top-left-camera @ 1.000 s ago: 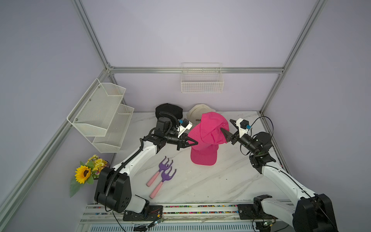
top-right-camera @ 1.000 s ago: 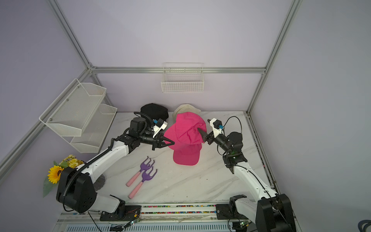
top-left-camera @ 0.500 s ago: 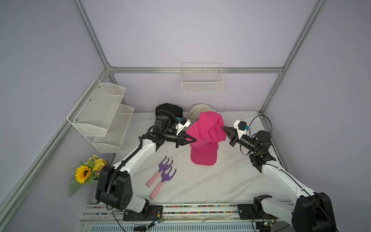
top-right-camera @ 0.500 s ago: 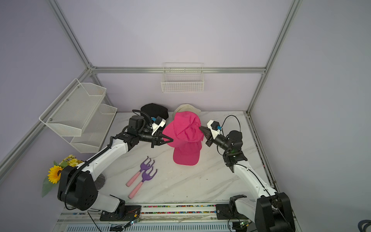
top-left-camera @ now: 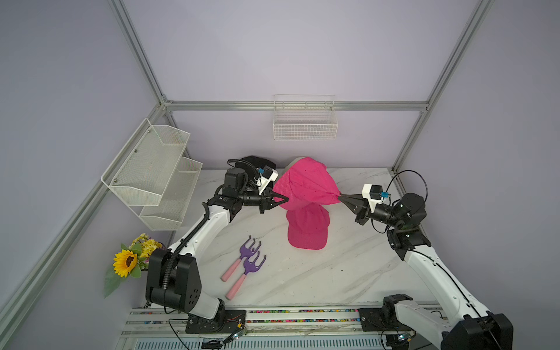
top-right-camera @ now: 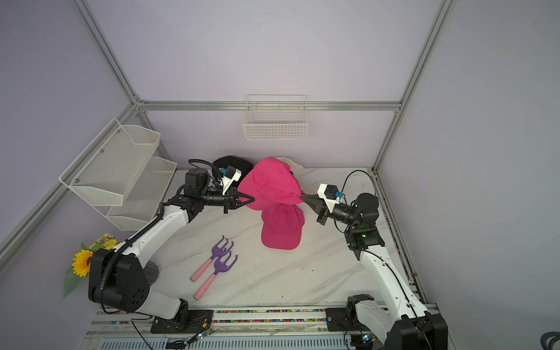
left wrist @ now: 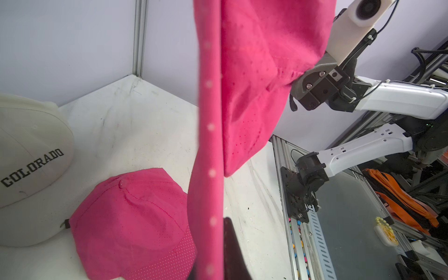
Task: Stack the baseball caps by color
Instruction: Pick up the baseball cap from the center of the board, then place the baseball cap on the baseball cap.
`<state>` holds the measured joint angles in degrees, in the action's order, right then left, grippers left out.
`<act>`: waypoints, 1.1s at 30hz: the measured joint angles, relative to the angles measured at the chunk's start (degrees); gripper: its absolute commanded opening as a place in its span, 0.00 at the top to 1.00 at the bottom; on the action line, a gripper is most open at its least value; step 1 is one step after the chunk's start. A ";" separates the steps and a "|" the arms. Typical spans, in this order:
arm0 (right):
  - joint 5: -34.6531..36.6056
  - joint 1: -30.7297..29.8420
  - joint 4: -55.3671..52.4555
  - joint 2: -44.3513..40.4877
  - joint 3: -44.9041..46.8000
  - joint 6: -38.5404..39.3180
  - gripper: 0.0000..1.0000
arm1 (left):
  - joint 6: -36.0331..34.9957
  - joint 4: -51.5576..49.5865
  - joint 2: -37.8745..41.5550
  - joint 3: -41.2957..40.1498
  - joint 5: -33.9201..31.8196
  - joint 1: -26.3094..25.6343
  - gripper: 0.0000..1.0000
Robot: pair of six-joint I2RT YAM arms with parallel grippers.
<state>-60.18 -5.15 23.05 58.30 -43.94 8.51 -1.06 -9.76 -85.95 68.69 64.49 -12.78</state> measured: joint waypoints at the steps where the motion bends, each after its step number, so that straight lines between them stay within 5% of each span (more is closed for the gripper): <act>1: -1.86 0.61 -0.42 -0.26 -0.04 -0.09 1.00 | 0.13 0.22 0.00 0.00 -0.17 0.07 1.00; 9: -6.56 -0.59 -5.29 6.34 -6.08 -1.31 1.00 | 5.92 5.53 -0.09 -0.68 -2.62 -0.26 1.00; 15: -5.27 -2.75 -4.68 7.15 -5.99 -3.54 1.00 | 9.18 7.34 -0.22 -2.03 -11.91 -1.53 1.00; 33: 11.67 -4.42 -5.31 5.75 -4.92 -8.66 1.00 | 20.61 14.95 -3.04 -5.22 -14.53 -2.78 0.98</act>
<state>-48.51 -9.56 17.74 64.05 -48.86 -0.14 19.55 5.19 -88.99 63.46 49.95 -15.55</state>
